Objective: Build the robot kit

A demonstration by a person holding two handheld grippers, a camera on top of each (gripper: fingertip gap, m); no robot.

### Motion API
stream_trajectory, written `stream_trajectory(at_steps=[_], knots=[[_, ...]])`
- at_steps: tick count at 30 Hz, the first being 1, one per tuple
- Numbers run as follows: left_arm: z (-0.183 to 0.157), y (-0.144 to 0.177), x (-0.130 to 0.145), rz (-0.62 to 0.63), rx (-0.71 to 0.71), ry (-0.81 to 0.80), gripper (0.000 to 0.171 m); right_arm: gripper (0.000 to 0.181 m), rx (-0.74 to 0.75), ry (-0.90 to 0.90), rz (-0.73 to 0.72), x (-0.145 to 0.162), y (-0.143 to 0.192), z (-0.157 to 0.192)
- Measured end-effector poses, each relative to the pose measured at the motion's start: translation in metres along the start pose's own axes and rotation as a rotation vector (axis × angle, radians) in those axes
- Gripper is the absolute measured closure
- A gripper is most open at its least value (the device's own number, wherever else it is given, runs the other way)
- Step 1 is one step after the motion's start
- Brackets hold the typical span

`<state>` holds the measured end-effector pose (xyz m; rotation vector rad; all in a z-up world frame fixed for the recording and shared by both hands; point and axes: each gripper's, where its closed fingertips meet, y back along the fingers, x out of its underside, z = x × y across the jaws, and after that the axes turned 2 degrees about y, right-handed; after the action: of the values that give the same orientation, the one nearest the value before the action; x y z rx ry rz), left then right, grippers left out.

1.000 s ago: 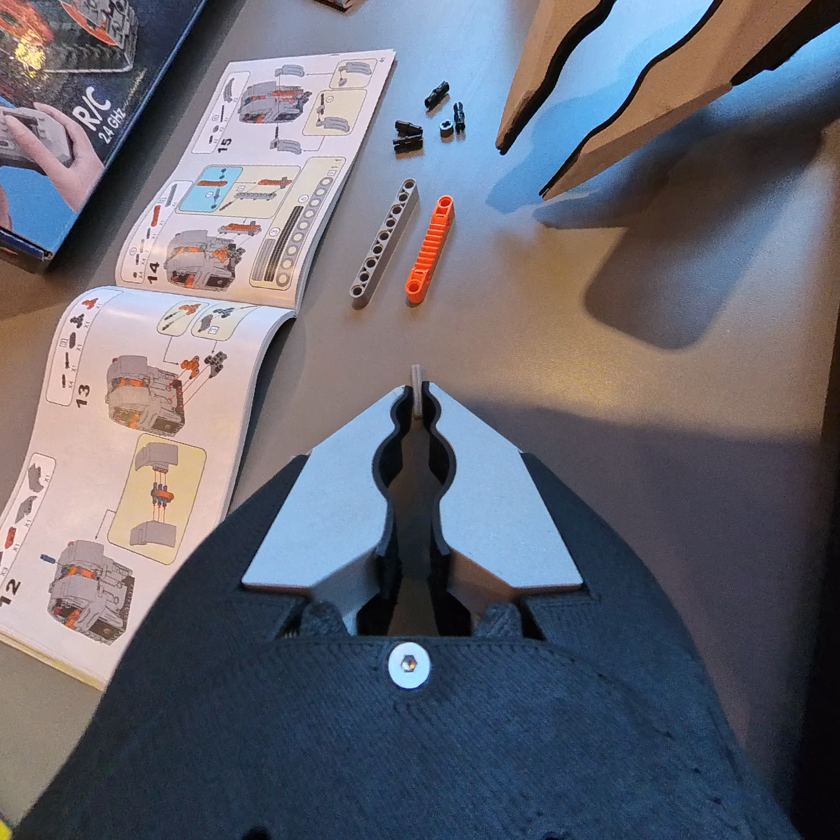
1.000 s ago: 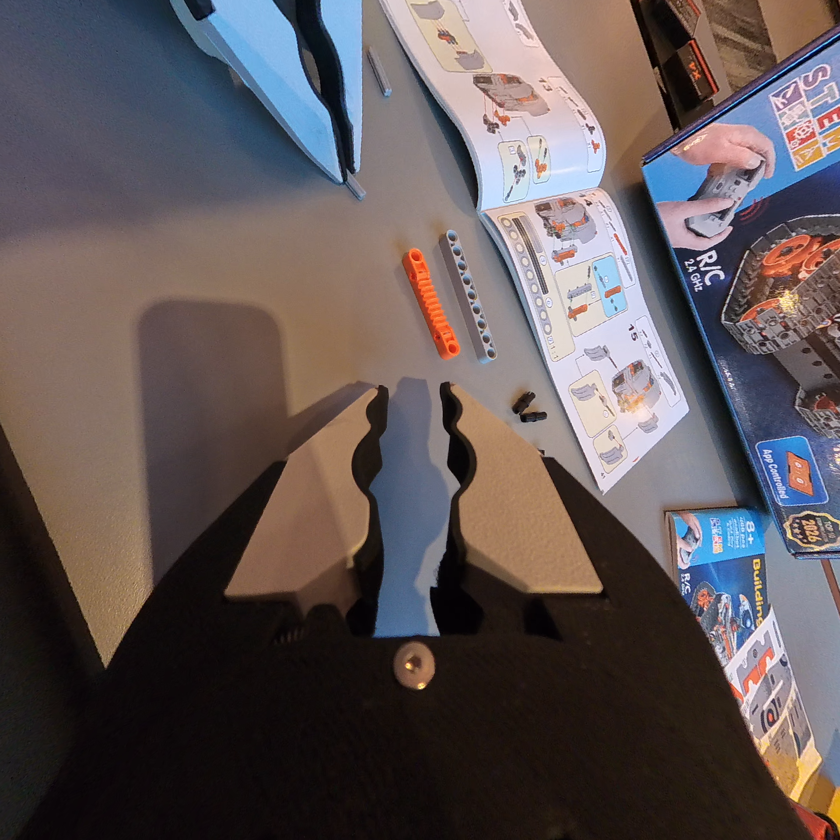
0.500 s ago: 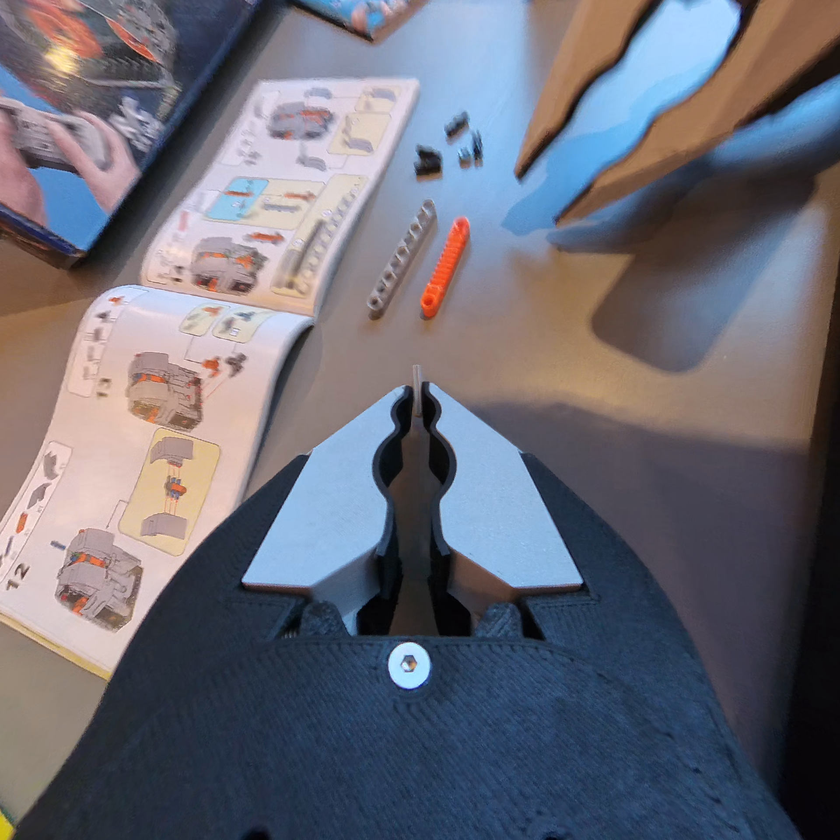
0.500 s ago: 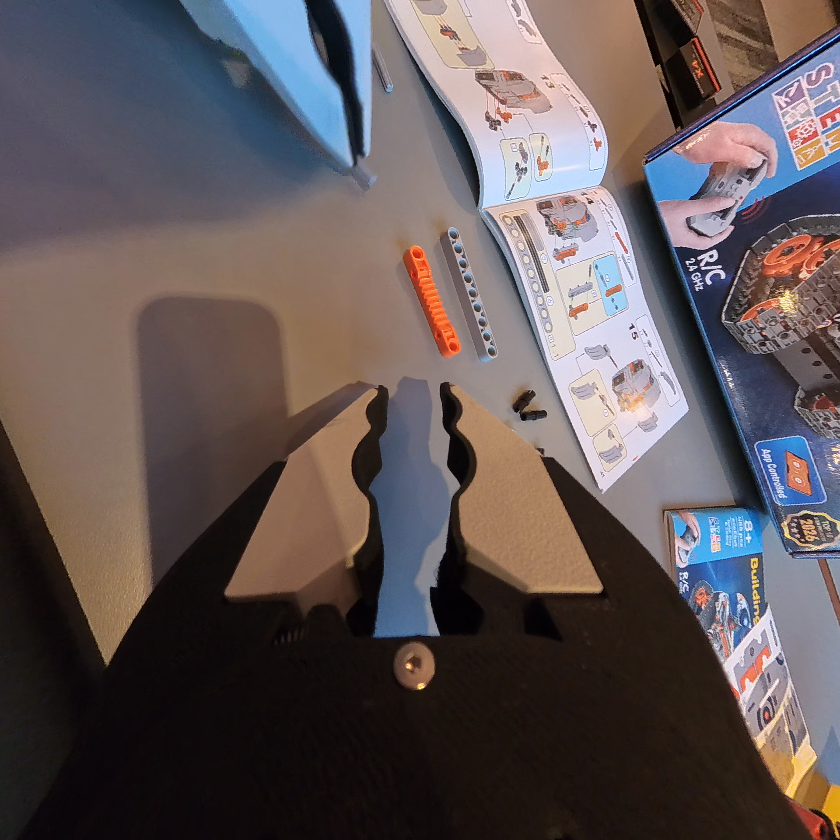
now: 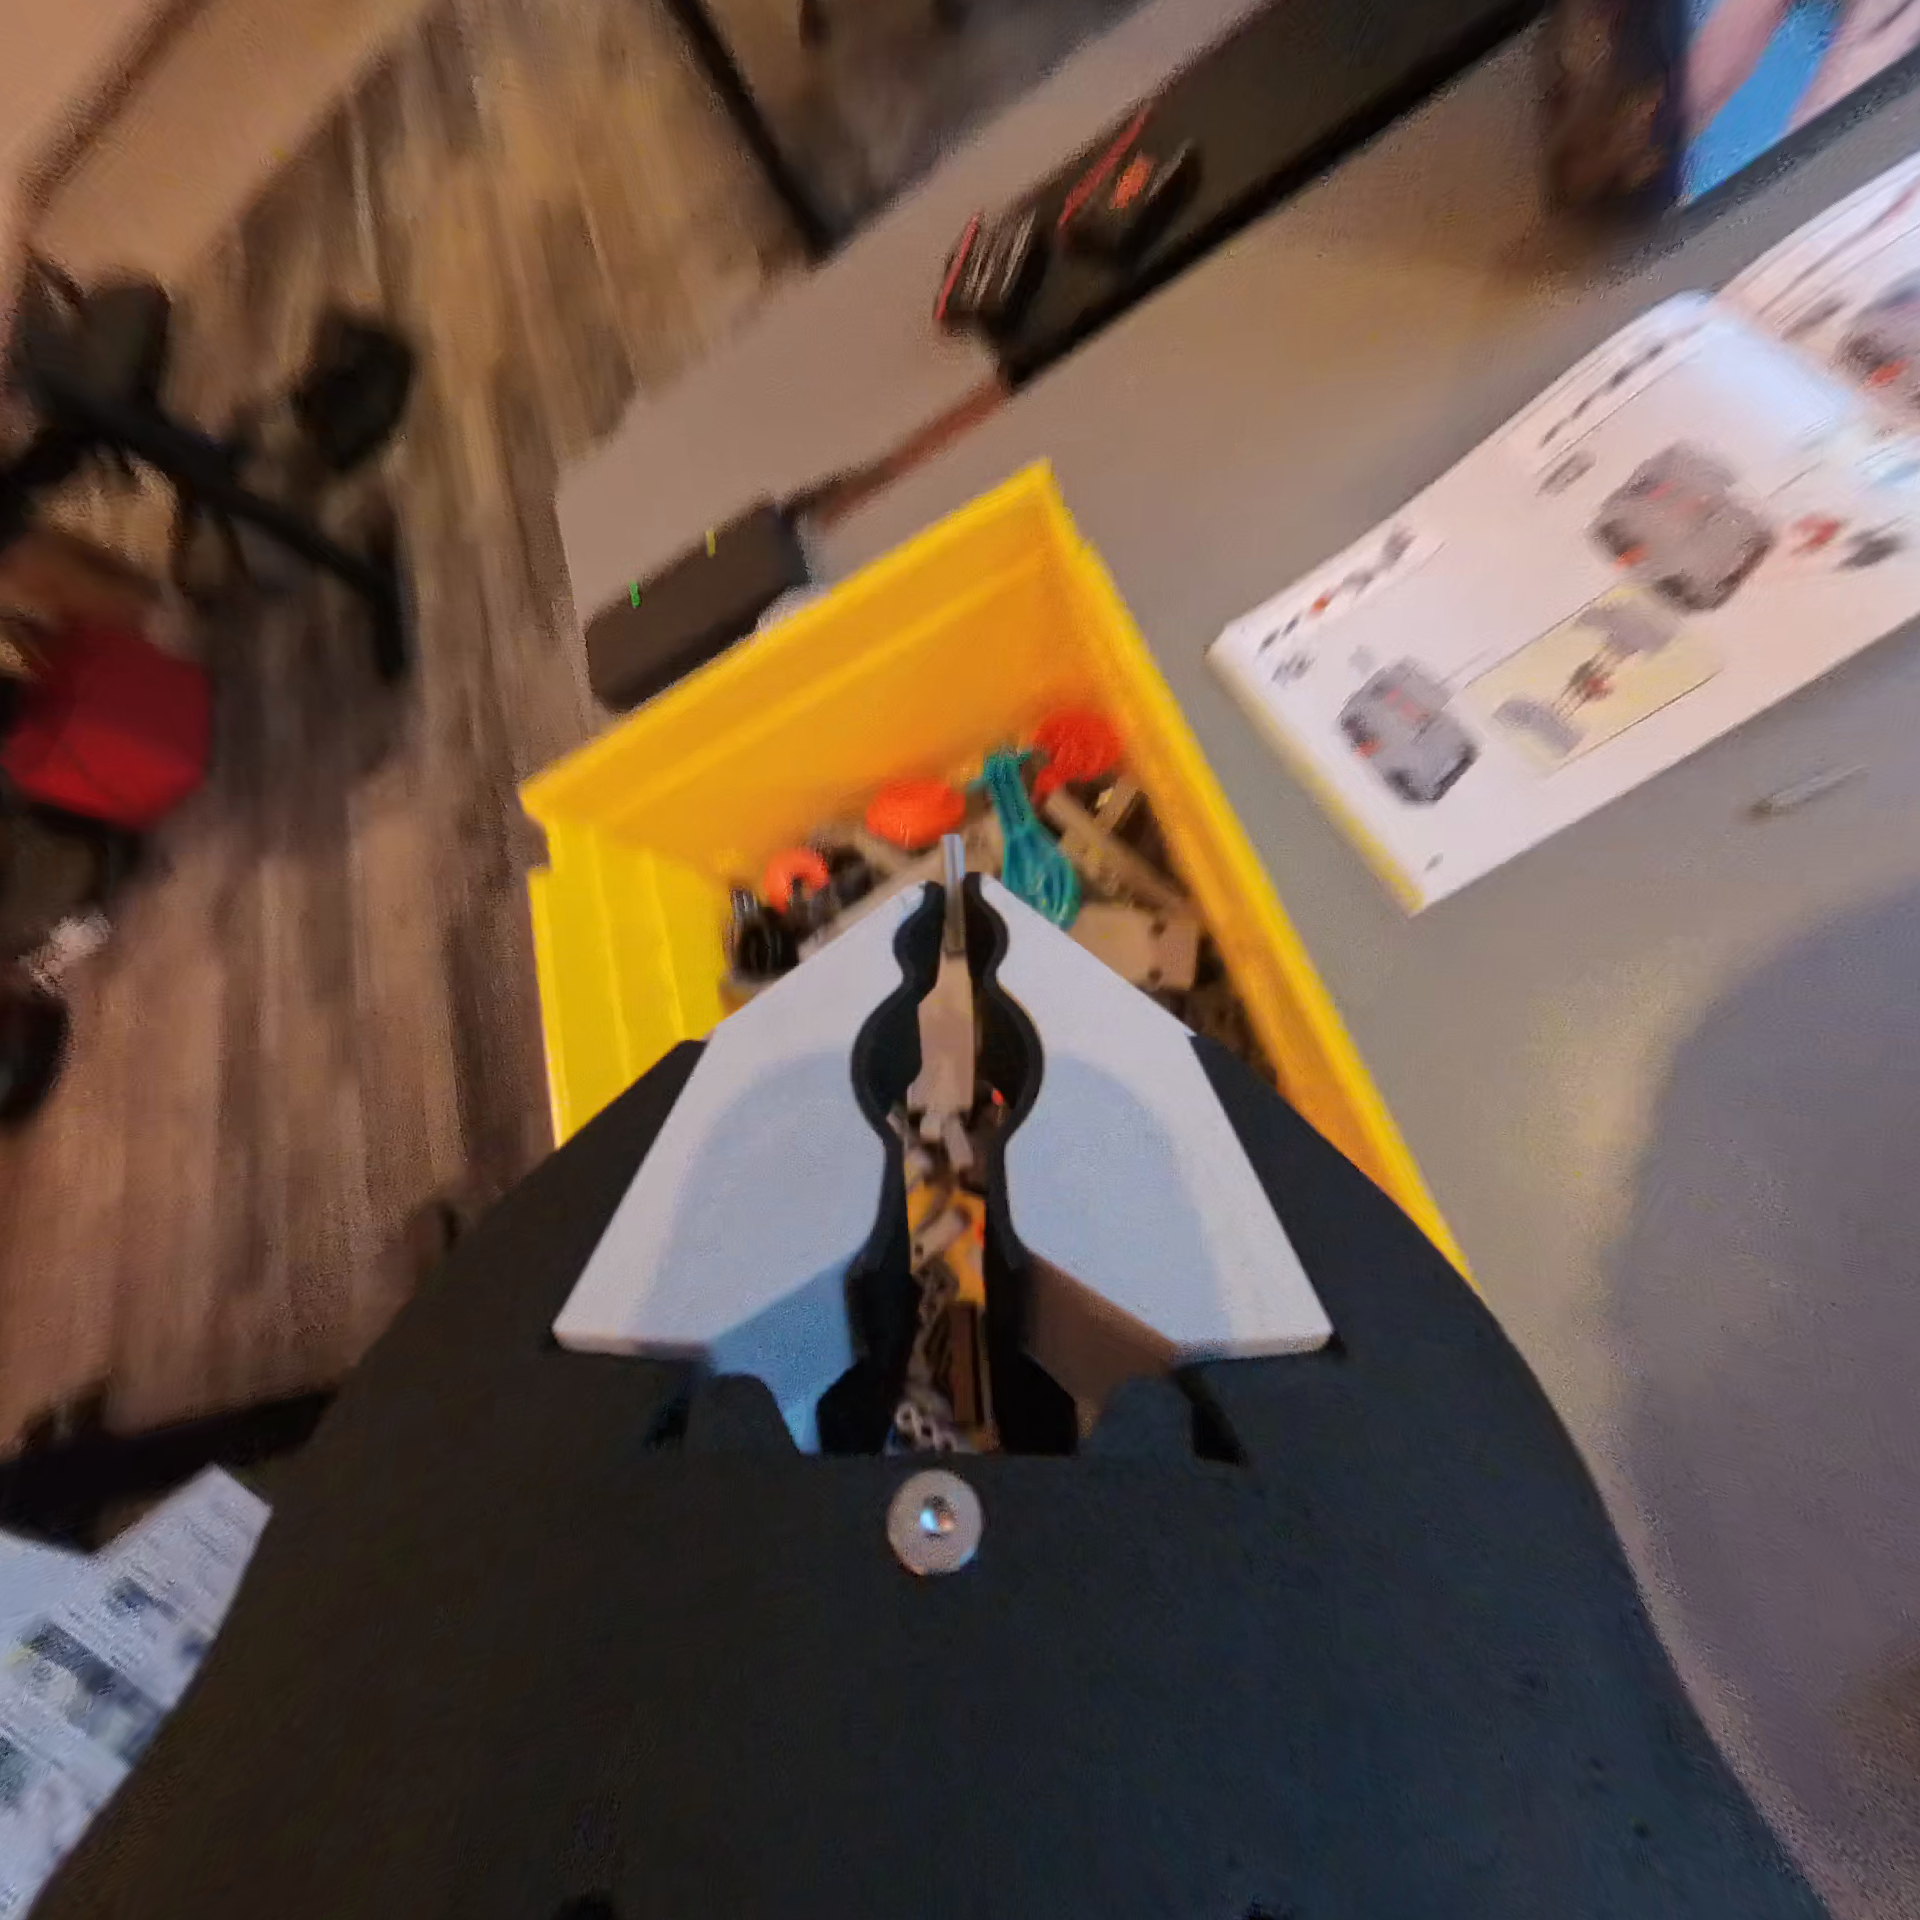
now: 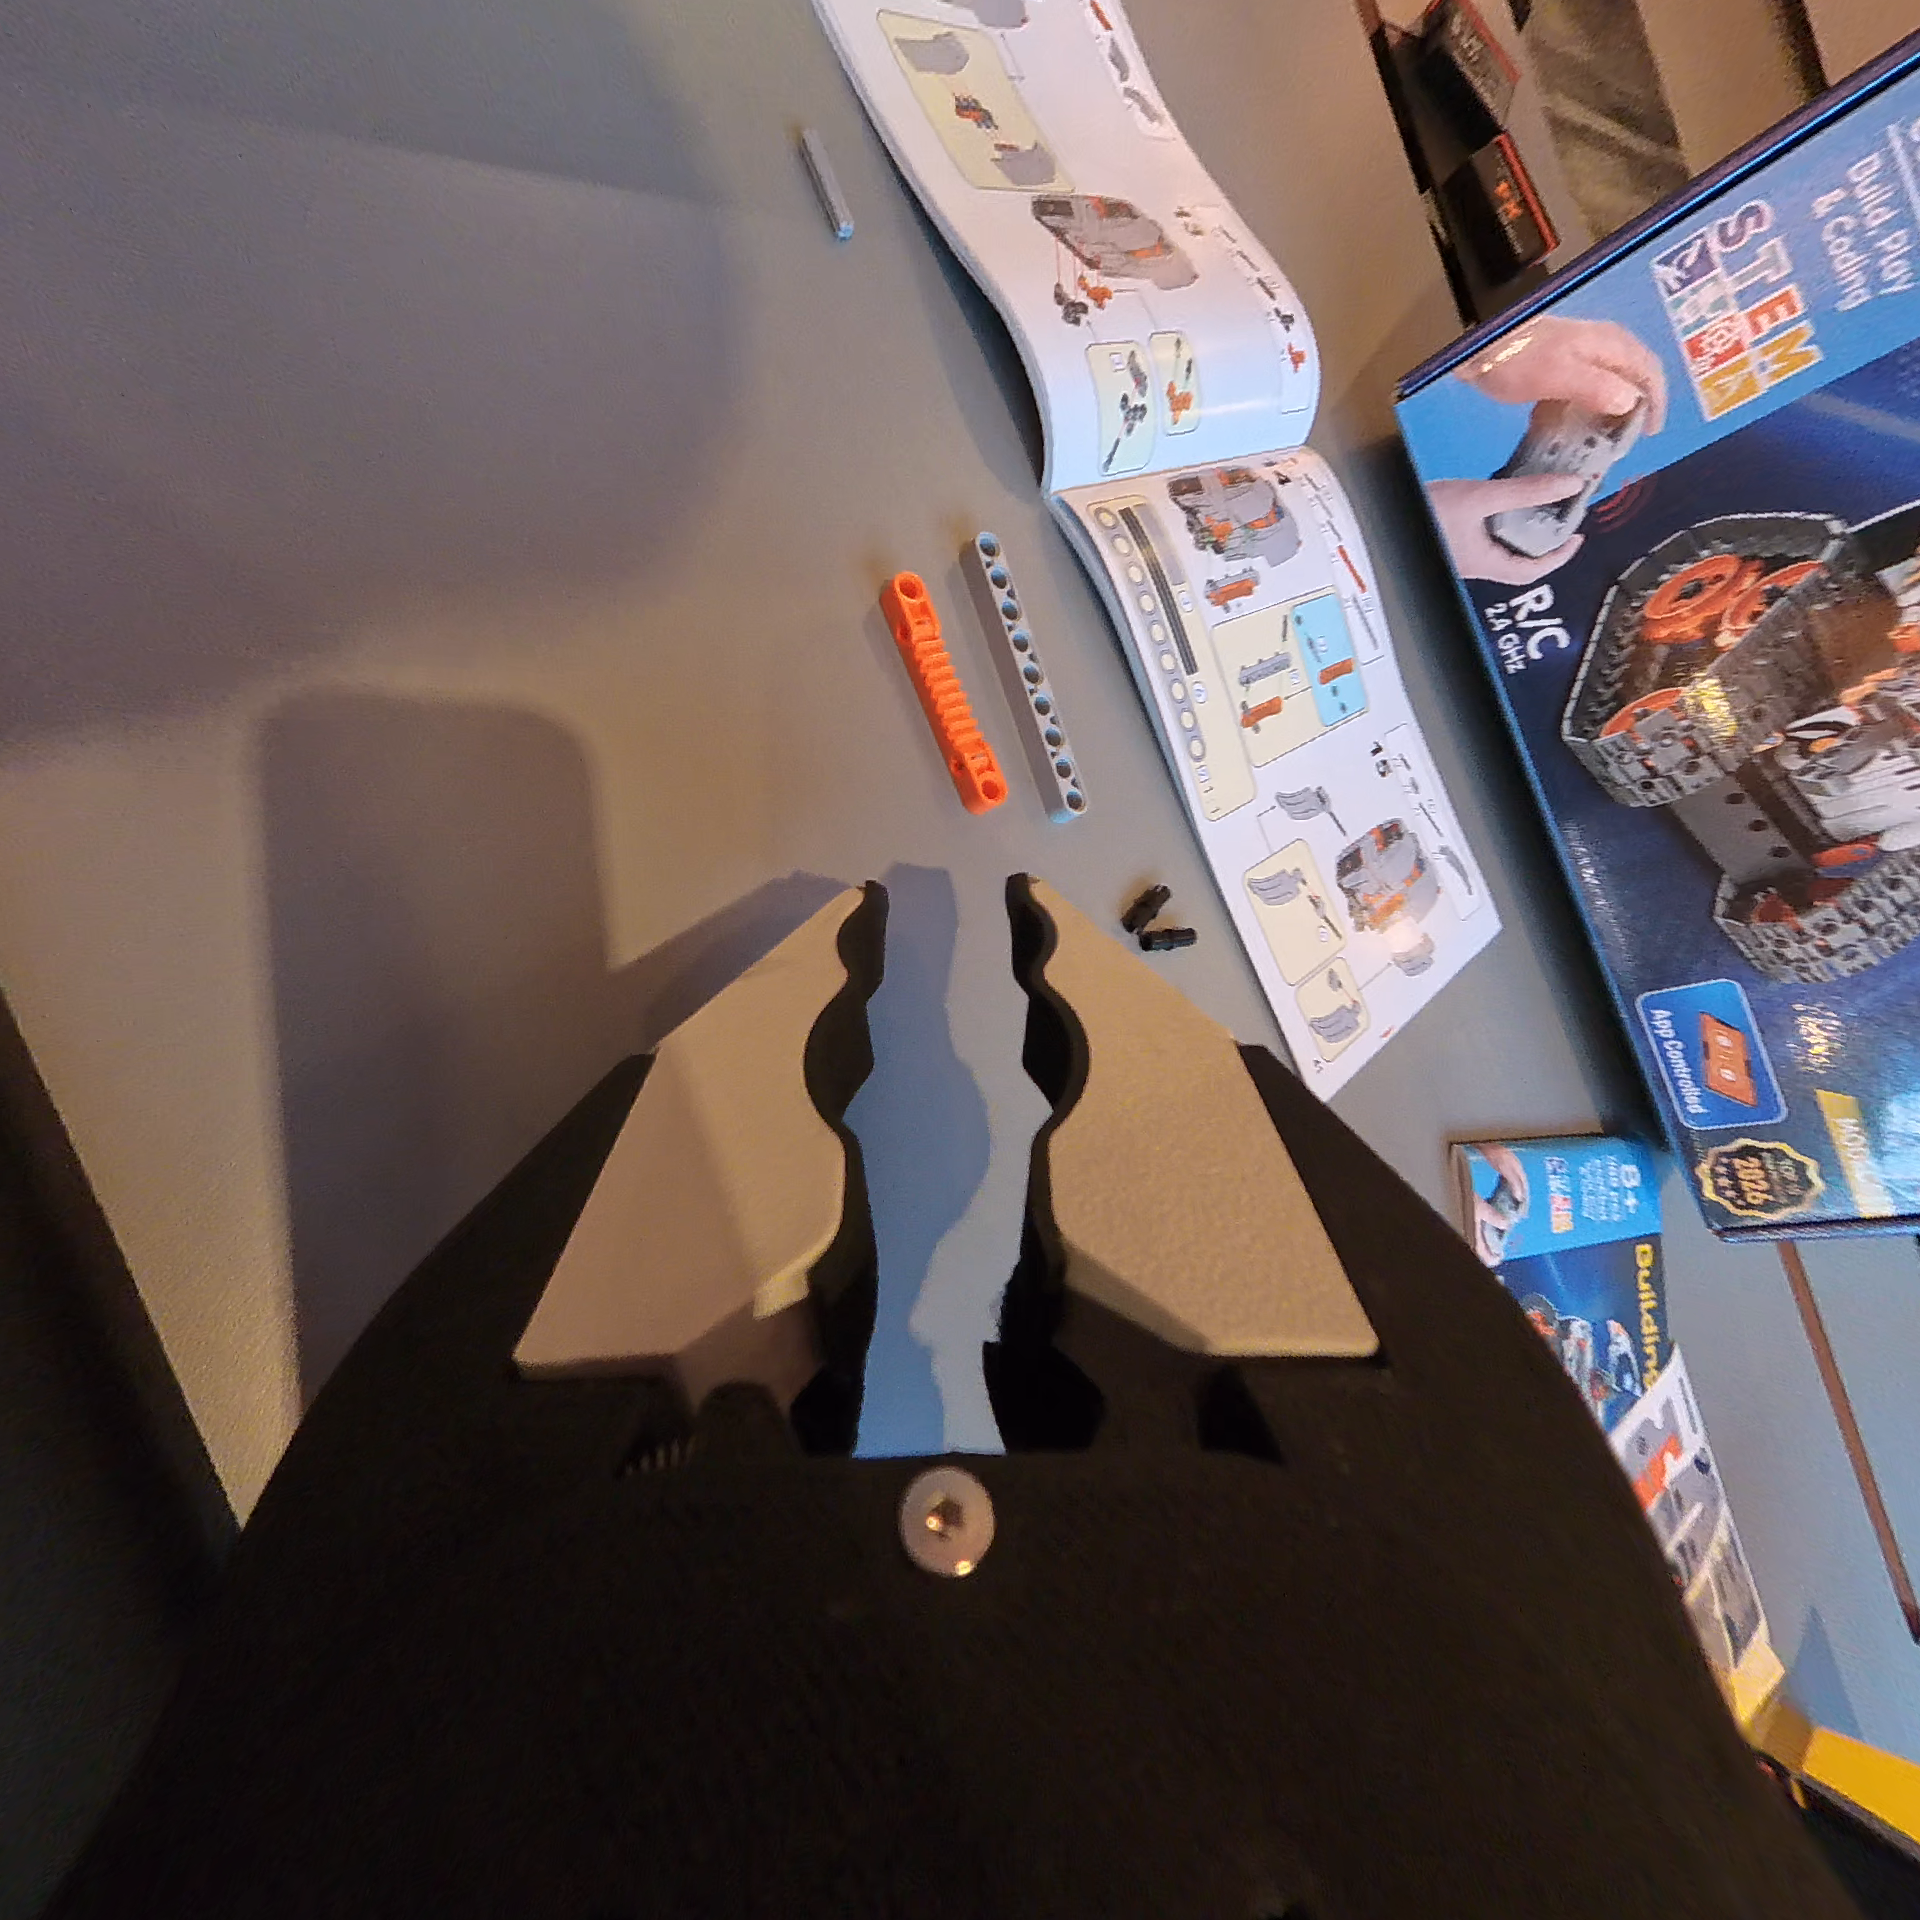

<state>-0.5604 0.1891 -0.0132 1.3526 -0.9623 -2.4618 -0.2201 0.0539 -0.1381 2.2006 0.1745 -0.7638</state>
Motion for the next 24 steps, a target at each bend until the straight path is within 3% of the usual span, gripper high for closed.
stream_trajectory(at_steps=[5, 7, 12, 24], knots=[[0.008, -0.041, 0.079, 0.234, 0.174, 0.221, 0.171, 0.159, 0.009, 0.009, -0.001, -0.001, 0.002, -0.001], [0.006, -0.049, 0.099, 0.295, 0.226, 0.291, 0.171, 0.159, 0.008, 0.012, -0.003, -0.002, 0.002, 0.0], [0.005, -0.055, 0.108, 0.289, 0.285, 0.38, 0.171, 0.159, 0.005, 0.007, 0.013, 0.003, 0.0, -0.001], [0.006, -0.053, 0.13, 0.389, 0.228, 0.328, 0.171, 0.159, -0.002, 0.003, 0.01, 0.004, -0.002, -0.001]])
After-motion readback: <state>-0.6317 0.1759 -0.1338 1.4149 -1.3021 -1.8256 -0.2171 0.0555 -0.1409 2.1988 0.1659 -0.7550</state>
